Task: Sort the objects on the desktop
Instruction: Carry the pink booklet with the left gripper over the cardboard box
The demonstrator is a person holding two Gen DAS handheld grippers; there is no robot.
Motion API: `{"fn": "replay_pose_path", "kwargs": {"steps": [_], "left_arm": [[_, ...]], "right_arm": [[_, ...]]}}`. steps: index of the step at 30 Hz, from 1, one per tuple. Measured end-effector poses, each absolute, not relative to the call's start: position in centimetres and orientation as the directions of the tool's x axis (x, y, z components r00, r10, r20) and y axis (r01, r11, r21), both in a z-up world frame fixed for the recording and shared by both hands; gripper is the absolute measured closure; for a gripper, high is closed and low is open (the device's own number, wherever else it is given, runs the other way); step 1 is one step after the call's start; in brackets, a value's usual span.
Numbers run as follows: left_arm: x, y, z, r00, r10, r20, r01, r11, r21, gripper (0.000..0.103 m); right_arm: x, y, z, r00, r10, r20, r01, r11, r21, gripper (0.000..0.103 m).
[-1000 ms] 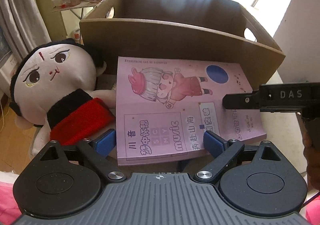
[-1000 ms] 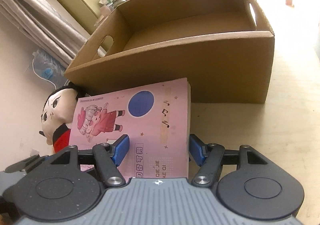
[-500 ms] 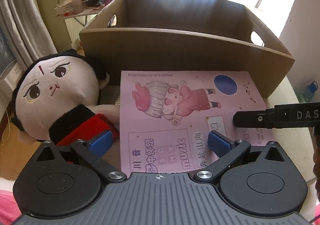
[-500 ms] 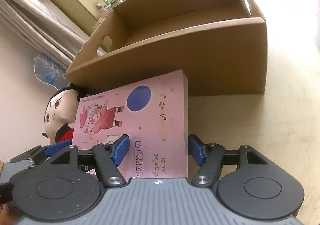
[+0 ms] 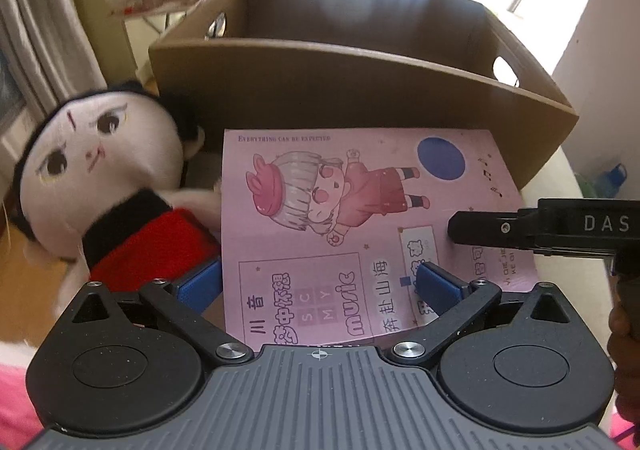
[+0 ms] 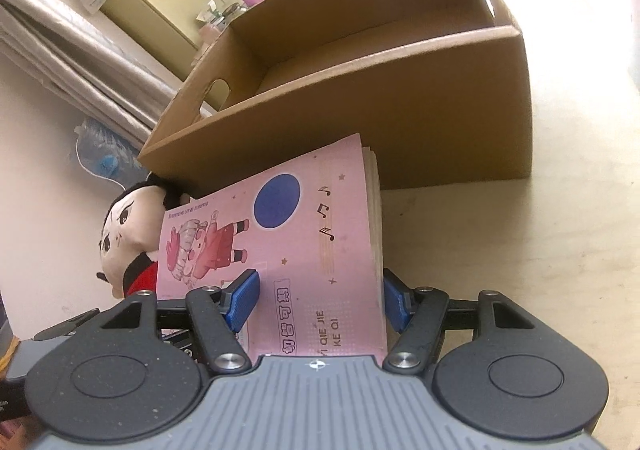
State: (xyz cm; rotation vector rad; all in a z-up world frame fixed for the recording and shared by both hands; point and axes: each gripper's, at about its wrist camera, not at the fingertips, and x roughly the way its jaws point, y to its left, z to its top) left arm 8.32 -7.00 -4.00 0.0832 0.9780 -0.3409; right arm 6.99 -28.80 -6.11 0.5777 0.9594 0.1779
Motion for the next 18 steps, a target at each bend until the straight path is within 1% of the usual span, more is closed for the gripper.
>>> {"fn": "replay_pose_path", "kwargs": {"steps": [8,18], "left_arm": [[7.71,-7.30,-4.30,0.517,-0.240,-0.822,0.331,0.941,-0.067,0.000],[8.15,-7.17,-4.25,0.503,-0.250,-0.828,0.325,0.942,-0.087,0.000]], "right_arm": [[7.08,-28.46,-6.19,0.573,0.375,-0.729,0.108,0.847,0.520,0.036],[7.31,-28.27,-6.61,0.570,0.377,-0.730,0.124,0.839,0.530,0.035]]}}
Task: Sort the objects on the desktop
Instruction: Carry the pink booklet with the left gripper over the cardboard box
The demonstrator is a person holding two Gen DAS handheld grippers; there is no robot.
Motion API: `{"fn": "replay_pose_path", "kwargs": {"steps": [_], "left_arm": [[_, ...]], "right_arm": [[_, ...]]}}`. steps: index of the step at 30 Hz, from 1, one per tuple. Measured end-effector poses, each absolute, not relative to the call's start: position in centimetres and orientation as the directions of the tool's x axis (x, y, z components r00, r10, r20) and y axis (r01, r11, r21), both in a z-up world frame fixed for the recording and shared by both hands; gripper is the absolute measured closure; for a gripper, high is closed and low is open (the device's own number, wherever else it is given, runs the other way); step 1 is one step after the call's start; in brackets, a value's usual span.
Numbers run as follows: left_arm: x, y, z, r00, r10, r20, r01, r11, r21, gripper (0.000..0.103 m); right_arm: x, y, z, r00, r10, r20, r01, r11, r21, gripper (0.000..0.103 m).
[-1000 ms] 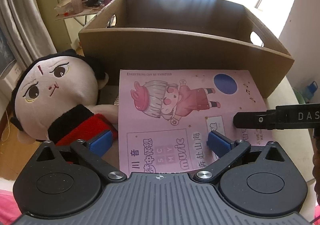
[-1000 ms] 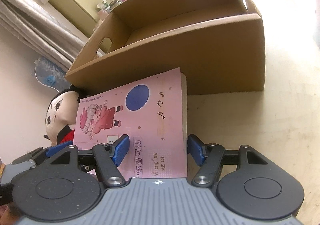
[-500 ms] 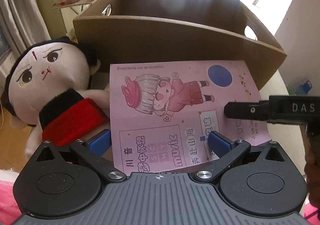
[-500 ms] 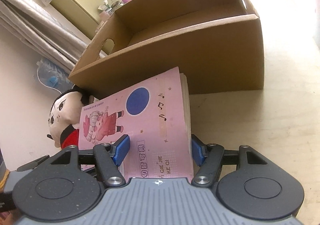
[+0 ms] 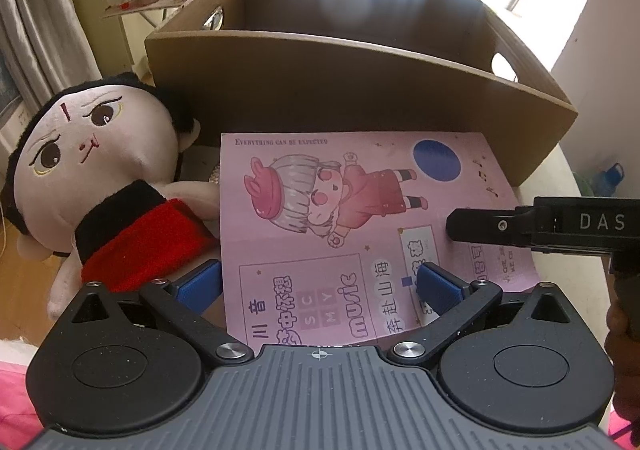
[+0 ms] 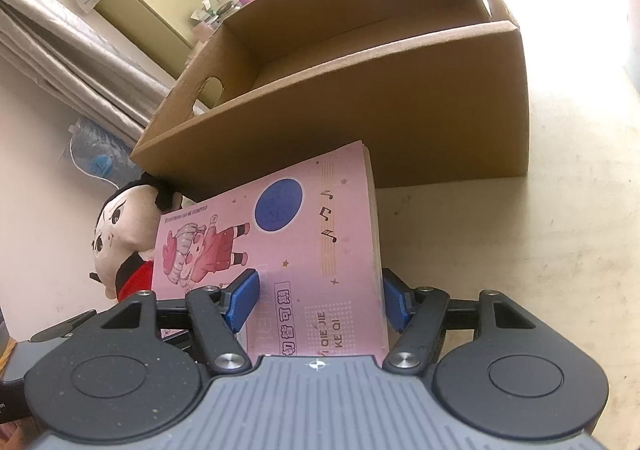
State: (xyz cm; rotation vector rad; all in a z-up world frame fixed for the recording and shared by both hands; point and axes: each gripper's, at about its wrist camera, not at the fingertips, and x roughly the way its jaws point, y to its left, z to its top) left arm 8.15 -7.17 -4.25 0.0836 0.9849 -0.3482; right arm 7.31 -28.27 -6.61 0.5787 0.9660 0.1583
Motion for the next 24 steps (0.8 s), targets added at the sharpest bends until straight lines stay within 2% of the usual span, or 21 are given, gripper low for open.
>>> {"fn": "replay_pose_path", "kwargs": {"steps": [9,24], "left_arm": [[8.02,-6.81,-4.23,0.494,-0.266,-0.827,0.330,0.938,-0.105,0.000],[8.50,-6.65,-4.27,0.465,-0.296,-0.834,0.315,0.936,-0.157,0.000]], "right_arm": [[7.68,-28.19,-7.21,0.573,0.384,-0.724,0.151,0.819,0.554,0.031],[7.50,-27.28,-6.38,0.580,0.347,-0.738,0.116,0.861,0.496,0.032]]}}
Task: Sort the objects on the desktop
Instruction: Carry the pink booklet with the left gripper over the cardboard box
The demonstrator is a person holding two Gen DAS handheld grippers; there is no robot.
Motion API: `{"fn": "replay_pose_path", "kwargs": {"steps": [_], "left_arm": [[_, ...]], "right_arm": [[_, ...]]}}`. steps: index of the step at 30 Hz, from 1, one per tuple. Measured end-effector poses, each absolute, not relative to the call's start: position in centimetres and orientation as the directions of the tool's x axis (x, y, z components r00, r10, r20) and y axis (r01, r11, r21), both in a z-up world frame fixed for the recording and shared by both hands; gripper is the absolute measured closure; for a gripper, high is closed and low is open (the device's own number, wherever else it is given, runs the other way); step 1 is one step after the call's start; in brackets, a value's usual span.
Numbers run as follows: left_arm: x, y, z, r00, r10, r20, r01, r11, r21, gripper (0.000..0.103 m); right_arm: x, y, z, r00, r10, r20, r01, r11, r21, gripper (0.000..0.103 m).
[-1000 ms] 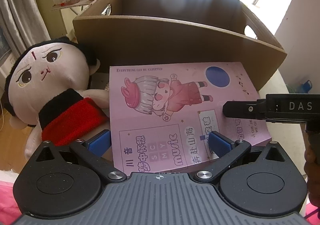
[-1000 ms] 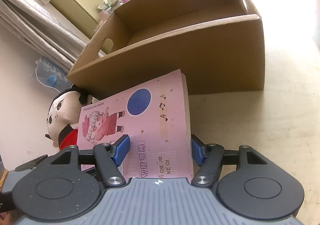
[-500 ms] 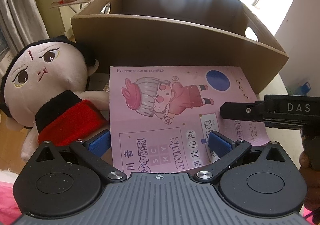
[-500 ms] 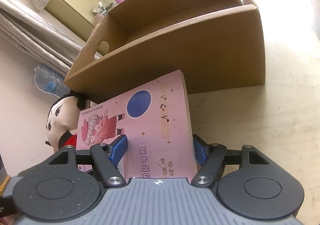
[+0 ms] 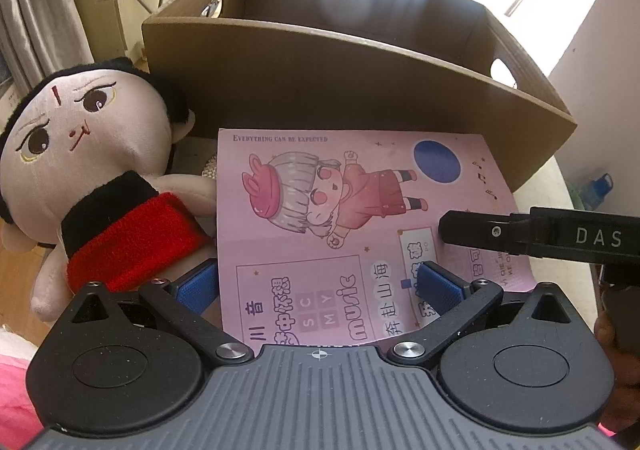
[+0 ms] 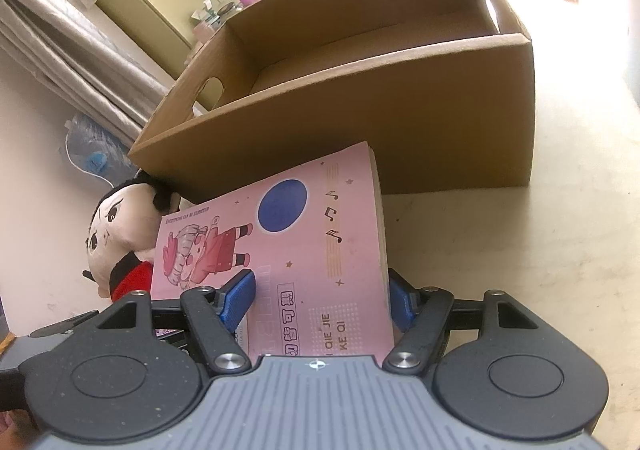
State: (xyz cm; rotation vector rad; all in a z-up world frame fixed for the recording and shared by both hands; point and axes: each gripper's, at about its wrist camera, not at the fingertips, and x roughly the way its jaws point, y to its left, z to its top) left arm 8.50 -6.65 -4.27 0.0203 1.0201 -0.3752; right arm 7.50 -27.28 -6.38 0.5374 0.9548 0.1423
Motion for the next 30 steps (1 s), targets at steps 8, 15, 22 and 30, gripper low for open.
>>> {"fn": "replay_pose_path", "kwargs": {"steps": [8,15,22,30], "left_arm": [[8.4,-6.6,-3.9,0.460,-0.297,-0.837,0.313,0.936,-0.161,0.000],[8.2,-6.5,-3.6,0.464,-0.301,-0.833,0.306,0.937,-0.168,0.000],[7.9,-6.3,-3.2,0.478,-0.301,-0.825,0.302,0.938,-0.167,0.000],[7.4,-6.2,-2.8,0.498,-0.295,-0.816,0.303,0.940,-0.155,0.000]], "right_arm": [[7.2,-27.2,-5.9,0.579,0.340,-0.741,0.111,0.868,0.485,0.032],[6.8,-27.2,-5.1,0.582,0.334,-0.741,0.098,0.876,0.472,0.032],[6.5,-27.1,-4.5,0.587,0.337,-0.736,0.086,0.878,0.471,0.032],[6.1,-27.0,-3.9,0.593,0.343,-0.728,0.077,0.876,0.476,0.032]]}}
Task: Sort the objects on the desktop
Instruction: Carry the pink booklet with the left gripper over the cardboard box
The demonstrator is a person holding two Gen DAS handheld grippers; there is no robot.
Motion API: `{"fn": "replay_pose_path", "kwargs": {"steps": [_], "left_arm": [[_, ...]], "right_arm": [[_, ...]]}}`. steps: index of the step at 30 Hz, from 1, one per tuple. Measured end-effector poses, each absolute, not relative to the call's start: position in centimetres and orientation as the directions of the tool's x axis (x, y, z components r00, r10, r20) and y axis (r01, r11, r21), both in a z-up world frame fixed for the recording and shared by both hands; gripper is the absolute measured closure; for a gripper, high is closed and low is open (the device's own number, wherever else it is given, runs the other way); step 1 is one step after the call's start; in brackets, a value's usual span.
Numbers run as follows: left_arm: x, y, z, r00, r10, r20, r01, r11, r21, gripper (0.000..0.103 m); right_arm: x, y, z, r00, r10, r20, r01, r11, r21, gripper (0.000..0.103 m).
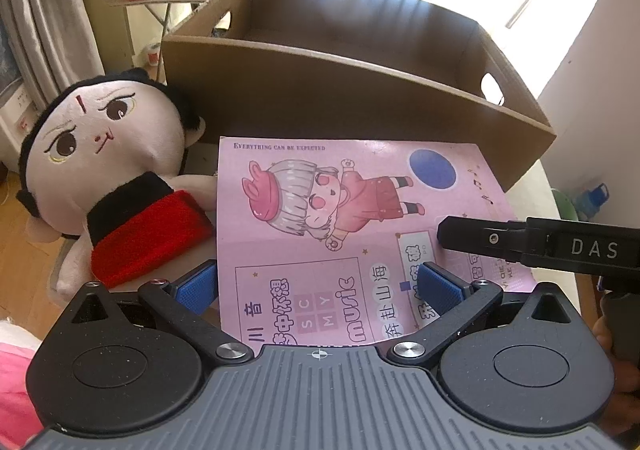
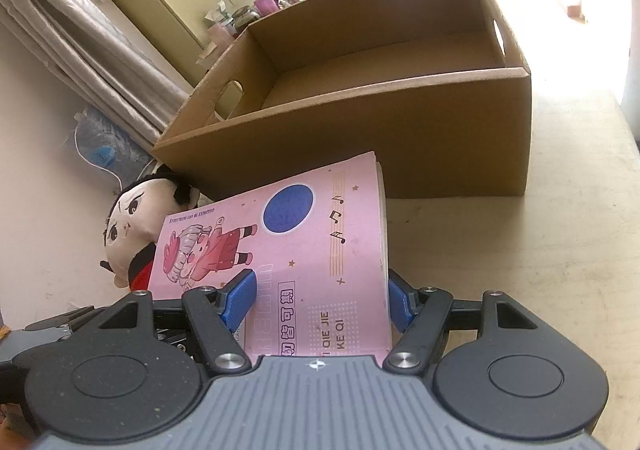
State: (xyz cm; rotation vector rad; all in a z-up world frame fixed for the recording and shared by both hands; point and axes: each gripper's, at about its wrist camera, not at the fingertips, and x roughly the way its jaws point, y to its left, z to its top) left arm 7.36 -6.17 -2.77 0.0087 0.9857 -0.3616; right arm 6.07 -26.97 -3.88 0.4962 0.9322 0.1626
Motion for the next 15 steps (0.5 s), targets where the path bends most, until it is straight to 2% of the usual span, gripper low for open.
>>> {"fn": "replay_pose_path", "kwargs": {"steps": [15], "left_arm": [[5.8,-5.1,-1.3,0.539,-0.272,-0.797,0.282,0.950,-0.134,0.000]], "right_arm": [[5.1,-26.2,-2.4,0.606,0.365,-0.707,0.041,0.873,0.486,0.032]]}}
